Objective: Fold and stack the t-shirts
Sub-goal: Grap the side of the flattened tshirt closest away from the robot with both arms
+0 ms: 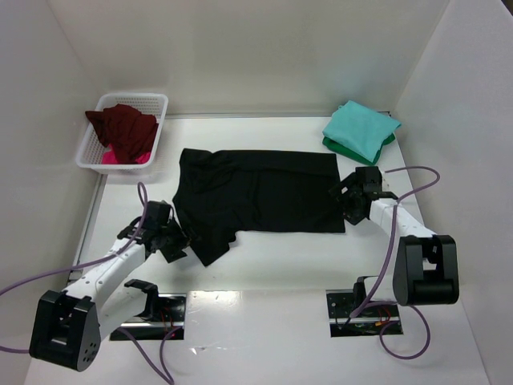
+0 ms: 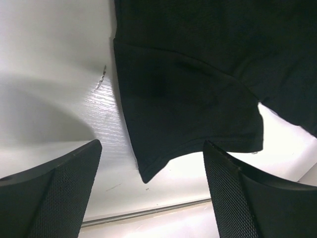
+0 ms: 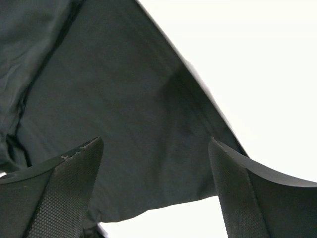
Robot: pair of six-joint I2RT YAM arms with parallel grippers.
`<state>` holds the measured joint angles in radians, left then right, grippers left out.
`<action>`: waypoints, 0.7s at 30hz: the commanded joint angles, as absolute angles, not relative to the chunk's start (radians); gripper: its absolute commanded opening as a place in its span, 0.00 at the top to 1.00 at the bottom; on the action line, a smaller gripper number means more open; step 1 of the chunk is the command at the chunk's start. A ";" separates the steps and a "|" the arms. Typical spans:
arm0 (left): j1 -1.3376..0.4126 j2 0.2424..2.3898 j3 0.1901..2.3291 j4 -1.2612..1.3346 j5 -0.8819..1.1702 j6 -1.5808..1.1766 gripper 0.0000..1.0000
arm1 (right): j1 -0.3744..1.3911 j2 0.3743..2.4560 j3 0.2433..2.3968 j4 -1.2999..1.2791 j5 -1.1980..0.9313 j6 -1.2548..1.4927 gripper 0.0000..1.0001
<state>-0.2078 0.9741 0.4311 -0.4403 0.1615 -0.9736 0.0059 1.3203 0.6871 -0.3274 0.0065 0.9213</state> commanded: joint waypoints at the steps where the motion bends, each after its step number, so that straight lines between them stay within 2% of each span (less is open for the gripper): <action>1: -0.212 0.977 0.425 -0.395 0.163 -0.966 0.10 | 0.002 1.208 0.634 -0.383 0.090 1.005 0.06; 10: -0.221 1.127 0.469 -0.353 0.175 -0.910 0.11 | 0.002 1.120 0.555 -0.424 0.080 1.063 0.06; 21: -0.221 1.165 0.493 -0.324 0.175 -0.891 0.11 | 0.002 1.060 0.517 -0.530 0.109 1.072 0.10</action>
<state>-0.2176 1.1310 0.4739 -0.3406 0.1936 -0.9366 0.0058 1.0958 0.5387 -0.4691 0.0709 1.0554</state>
